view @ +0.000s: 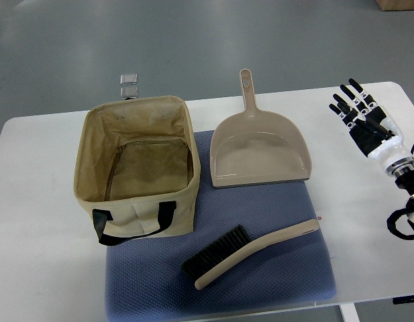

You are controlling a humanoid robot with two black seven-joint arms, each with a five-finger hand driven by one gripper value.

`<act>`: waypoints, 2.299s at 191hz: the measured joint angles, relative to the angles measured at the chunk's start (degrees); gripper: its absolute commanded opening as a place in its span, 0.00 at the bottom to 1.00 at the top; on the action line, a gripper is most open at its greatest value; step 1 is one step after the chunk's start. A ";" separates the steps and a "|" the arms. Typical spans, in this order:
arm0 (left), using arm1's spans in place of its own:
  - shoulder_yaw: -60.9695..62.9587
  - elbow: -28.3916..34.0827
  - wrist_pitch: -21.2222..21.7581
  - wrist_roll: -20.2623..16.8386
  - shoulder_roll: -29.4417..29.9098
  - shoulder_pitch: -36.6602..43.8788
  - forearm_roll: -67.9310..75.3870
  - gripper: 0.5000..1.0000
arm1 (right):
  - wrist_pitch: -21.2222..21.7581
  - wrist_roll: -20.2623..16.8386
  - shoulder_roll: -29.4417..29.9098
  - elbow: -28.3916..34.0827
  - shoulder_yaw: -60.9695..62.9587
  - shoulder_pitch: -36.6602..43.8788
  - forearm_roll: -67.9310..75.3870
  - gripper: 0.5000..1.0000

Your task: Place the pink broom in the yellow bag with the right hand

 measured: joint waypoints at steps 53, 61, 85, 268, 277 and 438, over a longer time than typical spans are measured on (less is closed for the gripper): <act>-0.17 0.08 -0.01 0.00 0.00 0.00 0.00 1.00 | 0.00 -0.06 -0.09 -0.01 0.00 0.13 0.00 0.86; -0.10 0.24 -0.01 0.00 0.00 0.00 0.00 1.00 | 0.00 -0.06 -0.13 -0.01 0.00 0.20 0.00 0.86; 0.08 0.62 0.24 0.00 0.00 0.00 0.00 1.00 | 0.00 -0.06 -0.13 -0.01 0.00 0.31 0.00 0.86; 0.09 0.61 0.44 0.00 0.00 0.00 0.00 1.00 | -0.02 0.04 -0.78 0.06 0.83 0.84 0.00 0.86; 0.09 0.61 0.44 0.00 0.00 0.00 0.00 1.00 | 0.02 0.01 -0.93 0.06 1.00 0.85 0.00 0.86; 0.10 0.61 0.44 0.00 0.00 0.01 0.00 1.00 | 11.67 0.33 -6.88 0.21 -0.05 5.59 -3.21 0.86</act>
